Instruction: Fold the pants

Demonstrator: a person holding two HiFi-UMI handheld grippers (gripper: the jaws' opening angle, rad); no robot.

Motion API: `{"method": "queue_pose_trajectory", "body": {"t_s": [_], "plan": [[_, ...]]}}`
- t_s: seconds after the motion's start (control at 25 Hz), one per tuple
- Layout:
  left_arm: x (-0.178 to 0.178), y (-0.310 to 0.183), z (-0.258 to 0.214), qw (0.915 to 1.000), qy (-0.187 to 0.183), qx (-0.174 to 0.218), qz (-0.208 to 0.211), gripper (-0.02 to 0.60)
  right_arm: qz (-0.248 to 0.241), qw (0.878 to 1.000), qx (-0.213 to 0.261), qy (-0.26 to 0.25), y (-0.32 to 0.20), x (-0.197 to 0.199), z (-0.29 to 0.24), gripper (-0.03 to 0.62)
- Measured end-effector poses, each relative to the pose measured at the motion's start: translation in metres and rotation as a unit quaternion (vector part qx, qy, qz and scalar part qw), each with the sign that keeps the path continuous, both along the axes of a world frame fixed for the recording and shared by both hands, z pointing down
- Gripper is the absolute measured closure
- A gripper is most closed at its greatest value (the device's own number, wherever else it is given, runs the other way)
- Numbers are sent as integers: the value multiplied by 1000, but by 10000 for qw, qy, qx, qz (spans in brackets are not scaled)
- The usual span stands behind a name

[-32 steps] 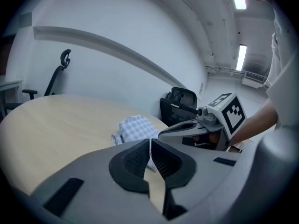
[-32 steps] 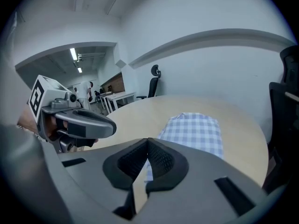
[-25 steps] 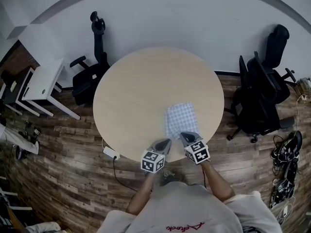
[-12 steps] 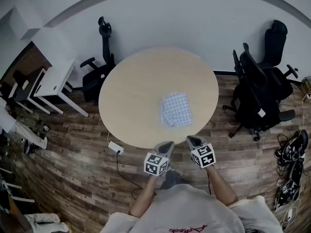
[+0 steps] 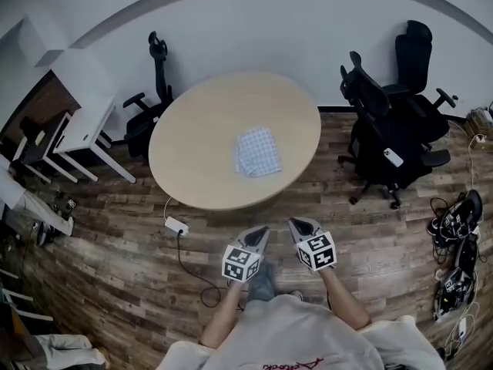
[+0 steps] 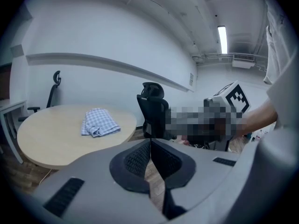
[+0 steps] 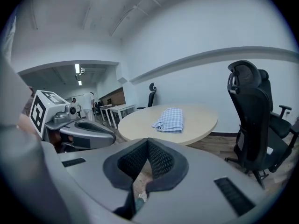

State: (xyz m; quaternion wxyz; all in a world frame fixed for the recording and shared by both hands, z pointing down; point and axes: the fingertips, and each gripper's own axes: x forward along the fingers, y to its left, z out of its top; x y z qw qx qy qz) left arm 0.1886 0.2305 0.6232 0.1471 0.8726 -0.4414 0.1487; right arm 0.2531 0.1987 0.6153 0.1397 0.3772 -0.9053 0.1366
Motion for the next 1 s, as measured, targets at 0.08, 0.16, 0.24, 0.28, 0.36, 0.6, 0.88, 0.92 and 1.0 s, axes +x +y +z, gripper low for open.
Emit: {"method": "queue_pose_trajectory", "body": {"t_s": [0.08,0.16,0.24,0.28,0.36,0.6,0.88,0.92,1.0], "plan": [[5,17,0,9999,-109,-6,-33,546,-28,10000,-44,-15,18,6,1,565],[8,33,-2,9999,-159,-4,-67,546,-47,9999,-98,-29,35,12,3,565],[10,47,-7,9998,-157,10,-86,546,-44,9999,-113,-58,50,14,2,565],[10,53,-9,9998,-157,15,-94,546,-44,9999,-105,-73,55,13,0,565],[8,64,-10,9998,-161,7,-106,546,-50,9999,-72,-95,65,11,-4,565],[1,86,-16,9999,-97,48,-97,546,-39,9999,63,-90,83,1,-15,565],[-9,107,-25,9999,-52,123,-64,546,41,9998,195,-49,103,-8,-27,565],[-10,109,-26,9999,-49,142,-58,546,46,9998,198,-48,105,-10,-28,565],[-11,114,-29,9998,-19,184,-49,546,53,9998,192,-31,110,-12,-28,565]]}}
